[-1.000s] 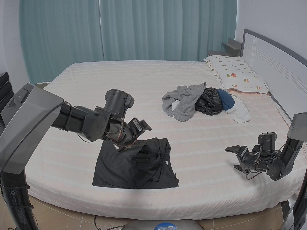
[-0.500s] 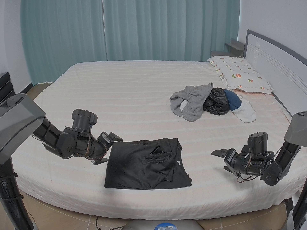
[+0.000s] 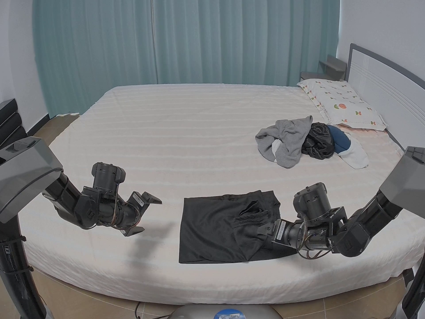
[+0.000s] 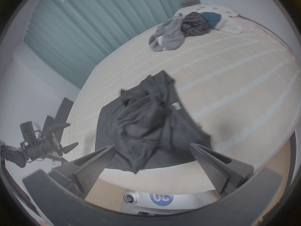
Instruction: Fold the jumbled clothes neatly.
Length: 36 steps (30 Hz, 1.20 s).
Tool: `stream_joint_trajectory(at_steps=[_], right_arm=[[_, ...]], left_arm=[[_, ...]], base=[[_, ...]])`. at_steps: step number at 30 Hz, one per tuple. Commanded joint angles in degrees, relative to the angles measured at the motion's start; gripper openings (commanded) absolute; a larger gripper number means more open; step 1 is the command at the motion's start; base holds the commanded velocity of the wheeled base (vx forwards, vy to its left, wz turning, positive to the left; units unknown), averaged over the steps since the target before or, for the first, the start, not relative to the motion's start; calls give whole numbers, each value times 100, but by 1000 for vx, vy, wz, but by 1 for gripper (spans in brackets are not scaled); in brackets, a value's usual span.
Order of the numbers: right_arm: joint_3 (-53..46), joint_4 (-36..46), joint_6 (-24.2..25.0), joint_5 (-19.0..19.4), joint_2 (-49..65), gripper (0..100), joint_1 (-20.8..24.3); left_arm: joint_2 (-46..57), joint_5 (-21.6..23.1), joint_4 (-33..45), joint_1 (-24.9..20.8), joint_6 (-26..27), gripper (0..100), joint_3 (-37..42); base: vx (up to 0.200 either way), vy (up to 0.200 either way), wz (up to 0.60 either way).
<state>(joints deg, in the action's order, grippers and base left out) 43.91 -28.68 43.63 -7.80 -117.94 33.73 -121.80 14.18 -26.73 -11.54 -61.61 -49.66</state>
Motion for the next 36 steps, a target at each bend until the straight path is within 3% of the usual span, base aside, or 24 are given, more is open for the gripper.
stream_joint_trajectory(at_steps=[1, 6, 8, 17, 27, 36], right_arm=[[689, 337, -223, -433, -475, 100, 371], [1093, 416, -540, -793, -950, 100, 371], [1383, 724, -839, -1224, -1178, 100, 345], [1489, 856, -1269, -1760, -1433, 100, -95], [628, 794, -1260, -1610, -589, 100, -754], [-673, 645, -1287, -916, 114, 100, -1325]], left_arm=[[-81, -20, -157, -14, 0, 100, 176], [-81, -29, -157, -23, 0, 100, 203], [-90, -47, -165, -23, 9, 100, 212], [-90, -47, -165, -23, 9, 100, 212], [-90, -47, -165, -23, 9, 100, 212], [-90, -47, -165, -23, 18, 100, 212]], base=[[0, 0, 0], [0, 0, 0], [0, 0, 0], [0, 0, 0], [0, 0, 0], [0, 0, 0]])
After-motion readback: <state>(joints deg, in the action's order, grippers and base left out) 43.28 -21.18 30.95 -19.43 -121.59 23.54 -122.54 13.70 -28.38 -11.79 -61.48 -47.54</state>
